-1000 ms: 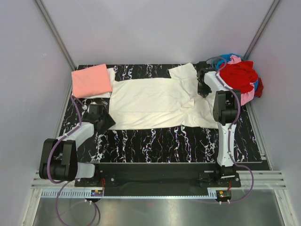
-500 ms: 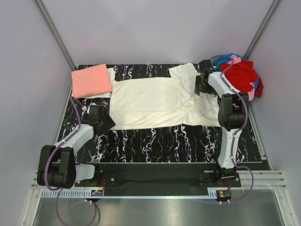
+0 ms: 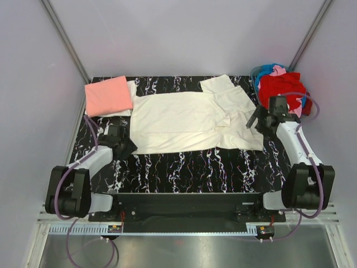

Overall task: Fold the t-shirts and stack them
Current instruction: Fold the tshirt

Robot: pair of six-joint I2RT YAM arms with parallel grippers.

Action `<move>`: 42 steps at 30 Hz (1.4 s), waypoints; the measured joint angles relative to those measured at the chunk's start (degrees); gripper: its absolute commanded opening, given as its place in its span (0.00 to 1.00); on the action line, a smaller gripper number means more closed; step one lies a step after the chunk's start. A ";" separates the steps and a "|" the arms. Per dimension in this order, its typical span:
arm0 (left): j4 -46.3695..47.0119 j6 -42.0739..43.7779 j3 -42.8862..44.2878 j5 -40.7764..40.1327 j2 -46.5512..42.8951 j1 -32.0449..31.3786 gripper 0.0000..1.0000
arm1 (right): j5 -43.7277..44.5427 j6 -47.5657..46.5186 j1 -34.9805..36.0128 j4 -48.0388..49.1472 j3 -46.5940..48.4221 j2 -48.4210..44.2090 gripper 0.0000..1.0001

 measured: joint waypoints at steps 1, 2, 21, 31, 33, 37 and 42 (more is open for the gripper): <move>0.31 -0.39 0.39 0.00 0.74 -0.07 0.35 | -1.42 0.68 -1.44 0.48 -2.36 -0.17 1.00; 0.52 -1.03 0.74 0.00 1.51 -0.09 0.27 | -3.04 1.66 -3.06 1.62 -5.44 -0.46 1.00; 1.01 -2.10 1.53 -0.17 2.80 1.22 0.00 | -17.94 13.05 -20.13 15.69 -22.67 3.23 0.61; 1.40 -2.01 1.42 0.28 2.93 1.84 0.00 | -20.35 14.32 -20.13 21.97 -21.81 9.22 0.05; 1.38 -1.75 1.40 0.59 2.89 2.19 0.00 | -20.41 14.25 -20.13 22.60 -21.24 10.16 0.00; -0.22 -0.37 1.40 0.48 1.36 3.34 0.00 | -18.38 12.76 -20.13 21.97 -17.70 12.13 0.00; -3.96 1.70 1.40 0.98 -3.15 6.45 0.00 | -14.25 10.91 -19.91 19.96 -17.00 8.22 0.00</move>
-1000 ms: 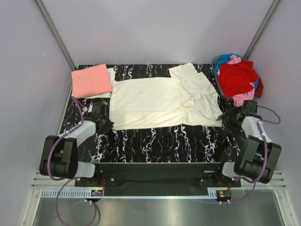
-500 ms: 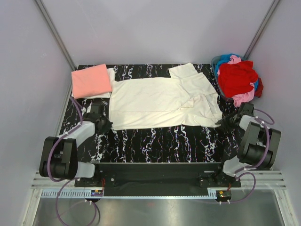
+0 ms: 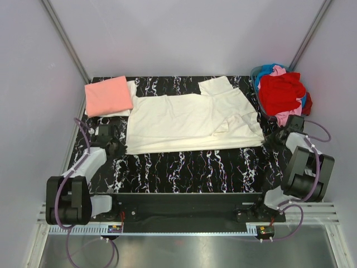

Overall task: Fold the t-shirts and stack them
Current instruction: Fold the tshirt

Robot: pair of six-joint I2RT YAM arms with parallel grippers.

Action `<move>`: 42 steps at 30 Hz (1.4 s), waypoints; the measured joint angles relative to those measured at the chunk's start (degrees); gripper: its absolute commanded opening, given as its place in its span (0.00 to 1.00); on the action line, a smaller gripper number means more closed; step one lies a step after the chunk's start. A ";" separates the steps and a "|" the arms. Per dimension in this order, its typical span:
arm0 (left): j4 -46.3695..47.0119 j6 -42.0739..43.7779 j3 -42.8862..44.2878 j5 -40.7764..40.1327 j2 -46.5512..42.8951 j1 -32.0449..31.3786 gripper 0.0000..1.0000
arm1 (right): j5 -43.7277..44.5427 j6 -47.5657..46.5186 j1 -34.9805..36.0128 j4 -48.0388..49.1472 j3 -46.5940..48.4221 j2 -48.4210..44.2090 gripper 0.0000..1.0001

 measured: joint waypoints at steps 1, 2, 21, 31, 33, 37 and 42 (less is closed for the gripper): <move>-0.63 0.33 0.00 0.26 -0.66 0.42 0.00 | 0.50 -0.28 0.07 -0.76 -0.09 -1.38 0.00; -1.20 0.55 0.00 0.44 -1.20 0.72 0.00 | 0.57 -0.42 0.13 -1.25 -0.17 -2.36 0.00; -12.63 0.00 -2.34 2.08 -11.06 1.46 0.00 | 5.40 2.16 -0.81 -14.23 -5.62 -18.47 0.18; -19.56 -5.68 -3.37 3.19 -20.26 -1.11 0.00 | 7.02 6.56 -4.22 -20.96 -8.31 -27.67 0.00; -20.70 -6.91 -3.67 3.26 -21.29 -2.43 0.00 | 7.10 6.99 -4.31 -21.79 -8.57 -29.16 0.00; -24.04 -9.25 -4.22 3.61 -25.05 -3.69 0.04 | 7.08 8.15 -4.37 -23.37 -8.68 -31.30 0.04; -28.81 -11.30 -3.82 1.81 -30.69 -4.13 0.64 | 8.07 10.60 -4.57 -25.05 -8.70 -34.10 0.98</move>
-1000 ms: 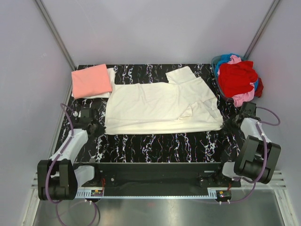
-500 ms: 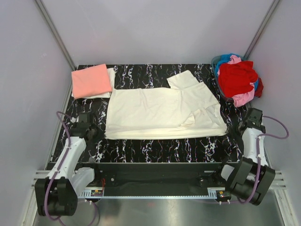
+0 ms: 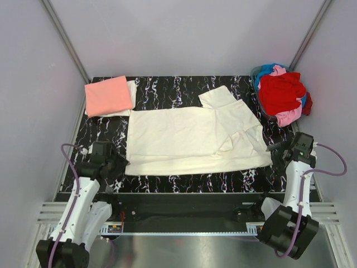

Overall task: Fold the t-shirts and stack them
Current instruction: Fold the tshirt

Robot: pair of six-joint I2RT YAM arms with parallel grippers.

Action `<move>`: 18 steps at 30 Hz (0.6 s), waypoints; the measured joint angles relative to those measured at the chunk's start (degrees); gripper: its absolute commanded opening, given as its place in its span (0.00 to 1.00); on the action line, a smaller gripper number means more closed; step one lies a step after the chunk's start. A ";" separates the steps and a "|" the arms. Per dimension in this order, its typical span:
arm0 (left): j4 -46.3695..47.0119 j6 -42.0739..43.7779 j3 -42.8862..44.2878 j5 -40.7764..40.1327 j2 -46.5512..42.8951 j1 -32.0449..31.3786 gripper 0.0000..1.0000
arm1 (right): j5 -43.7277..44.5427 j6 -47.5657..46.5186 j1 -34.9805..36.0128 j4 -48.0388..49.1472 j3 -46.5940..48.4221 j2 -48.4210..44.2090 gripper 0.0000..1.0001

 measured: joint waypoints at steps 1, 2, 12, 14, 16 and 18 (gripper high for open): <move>-1.03 -0.15 0.63 -0.52 -0.28 0.02 0.69 | 0.04 0.59 -0.07 0.00 0.04 -0.66 1.00; -2.03 0.02 1.79 -1.11 0.02 0.02 0.70 | 0.13 0.79 -0.13 -0.11 0.28 -1.03 1.00; 0.26 11.74 17.81 -4.70 4.68 0.28 0.79 | -5.90 -2.84 0.70 7.56 15.50 6.84 1.00; 0.24 14.80 18.32 -4.44 5.68 0.37 0.77 | -7.39 -4.66 3.87 8.72 22.03 13.40 1.00; -0.04 17.86 19.34 -3.61 7.96 0.37 0.77 | -7.63 -8.00 9.38 9.18 32.46 24.81 1.00; 0.70 20.87 19.93 -2.67 10.69 0.39 0.78 | -7.23 -10.93 14.88 9.38 44.35 37.27 1.00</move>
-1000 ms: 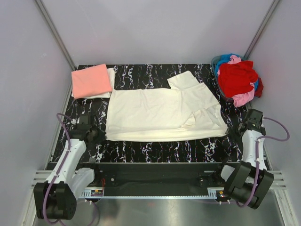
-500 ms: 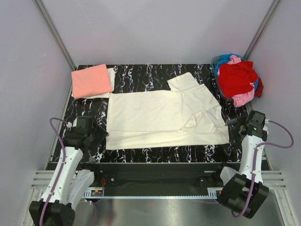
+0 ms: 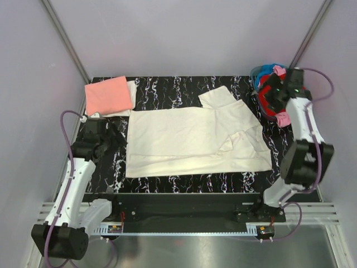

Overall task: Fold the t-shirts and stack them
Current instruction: Fold the tshirt

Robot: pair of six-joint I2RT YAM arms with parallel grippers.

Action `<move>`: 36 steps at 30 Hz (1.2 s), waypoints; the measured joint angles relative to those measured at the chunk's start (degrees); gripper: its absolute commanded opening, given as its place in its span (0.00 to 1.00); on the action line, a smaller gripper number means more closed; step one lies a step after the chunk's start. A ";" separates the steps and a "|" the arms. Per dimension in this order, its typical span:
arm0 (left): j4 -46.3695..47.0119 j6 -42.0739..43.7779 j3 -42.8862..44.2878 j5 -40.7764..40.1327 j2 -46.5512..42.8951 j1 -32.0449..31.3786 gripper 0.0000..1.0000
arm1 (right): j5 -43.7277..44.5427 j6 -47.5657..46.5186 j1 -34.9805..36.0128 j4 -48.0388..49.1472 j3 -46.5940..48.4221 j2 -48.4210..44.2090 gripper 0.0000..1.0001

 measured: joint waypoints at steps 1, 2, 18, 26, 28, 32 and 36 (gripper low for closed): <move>0.35 1.33 -0.02 0.26 0.85 0.00 0.79 | 0.11 -1.22 2.16 0.28 5.16 5.18 1.00; 0.70 2.38 -0.07 0.46 1.36 0.02 0.79 | 0.24 -2.29 4.26 -0.52 10.29 10.16 0.99; 5.49 7.37 -0.70 7.17 1.20 2.99 0.79 | 9.22 -13.20 16.04 -8.41 69.46 59.84 0.98; 5.95 7.41 -1.60 7.76 0.02 2.97 0.78 | 15.06 -16.52 20.48 -6.64 70.51 66.73 0.98; 5.99 7.39 -1.60 7.72 -0.33 2.64 0.78 | 16.39 -17.25 20.72 -6.27 70.51 68.13 0.98; 5.95 7.37 -1.60 7.32 -1.40 0.94 0.79 | 19.15 -18.27 20.52 -4.61 70.90 68.76 0.97; 5.86 7.21 -1.60 6.82 -1.92 -0.63 0.79 | 20.85 -18.82 20.20 -3.80 71.32 69.31 0.89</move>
